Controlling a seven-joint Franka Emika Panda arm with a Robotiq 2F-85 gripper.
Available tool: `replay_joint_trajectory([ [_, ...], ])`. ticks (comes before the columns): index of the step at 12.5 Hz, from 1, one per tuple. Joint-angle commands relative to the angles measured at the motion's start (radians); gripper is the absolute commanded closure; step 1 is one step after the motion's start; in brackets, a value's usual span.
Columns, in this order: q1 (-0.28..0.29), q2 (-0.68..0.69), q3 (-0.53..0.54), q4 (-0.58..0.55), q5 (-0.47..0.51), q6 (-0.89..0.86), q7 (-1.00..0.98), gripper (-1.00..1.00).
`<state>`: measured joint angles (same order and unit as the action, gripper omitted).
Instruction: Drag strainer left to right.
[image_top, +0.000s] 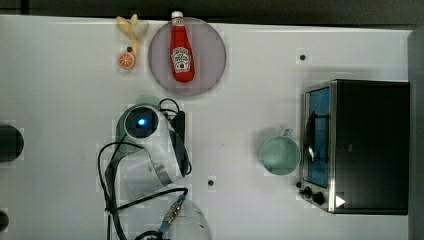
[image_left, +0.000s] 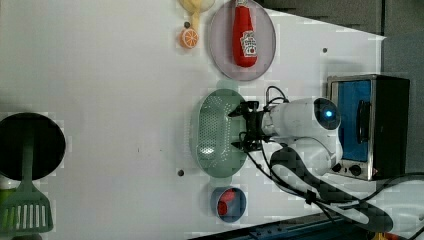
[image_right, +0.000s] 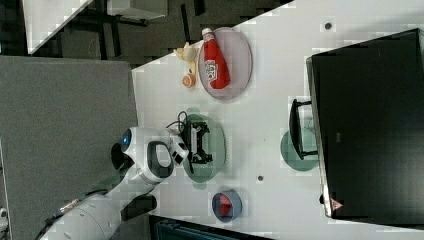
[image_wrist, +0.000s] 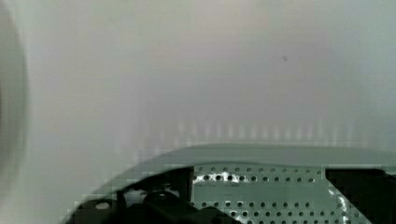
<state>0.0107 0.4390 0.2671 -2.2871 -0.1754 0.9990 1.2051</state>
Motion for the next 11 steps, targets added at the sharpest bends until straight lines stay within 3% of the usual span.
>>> replay_joint_trajectory([
  [1,-0.044,-0.049,-0.041,-0.021,-0.010,-0.009,-0.143,-1.00],
  [11,-0.061,-0.065,-0.194,-0.050,-0.010,0.023,-0.318,-1.00],
])
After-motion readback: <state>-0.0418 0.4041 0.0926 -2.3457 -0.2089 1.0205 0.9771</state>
